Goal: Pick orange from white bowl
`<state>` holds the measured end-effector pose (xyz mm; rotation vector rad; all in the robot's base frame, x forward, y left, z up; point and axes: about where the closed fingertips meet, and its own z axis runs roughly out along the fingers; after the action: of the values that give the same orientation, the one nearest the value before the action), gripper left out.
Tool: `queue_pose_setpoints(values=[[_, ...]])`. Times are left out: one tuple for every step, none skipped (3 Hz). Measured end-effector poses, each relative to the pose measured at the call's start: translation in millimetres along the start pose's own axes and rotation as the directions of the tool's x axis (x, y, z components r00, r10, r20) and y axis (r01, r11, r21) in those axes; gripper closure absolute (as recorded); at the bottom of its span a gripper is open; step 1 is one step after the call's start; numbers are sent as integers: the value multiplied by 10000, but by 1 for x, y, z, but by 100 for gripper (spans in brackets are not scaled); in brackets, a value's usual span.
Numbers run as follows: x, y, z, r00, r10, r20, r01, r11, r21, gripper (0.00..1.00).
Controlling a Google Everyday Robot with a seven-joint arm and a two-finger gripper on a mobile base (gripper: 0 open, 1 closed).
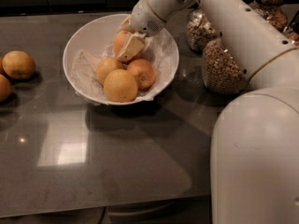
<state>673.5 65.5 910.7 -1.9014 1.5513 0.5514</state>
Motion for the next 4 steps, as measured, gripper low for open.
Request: queue_pose_setpoints(values=[[0,0,0,10000,-2,4,2,10000,-4,100],[-3,-1,2,9999,-64,104,64,10000,-75,100],[-12,-2,-7,9993,-256,271,253,9996,117,100],[-21,0,-27,9985,-467,301,449,9973,582,100]])
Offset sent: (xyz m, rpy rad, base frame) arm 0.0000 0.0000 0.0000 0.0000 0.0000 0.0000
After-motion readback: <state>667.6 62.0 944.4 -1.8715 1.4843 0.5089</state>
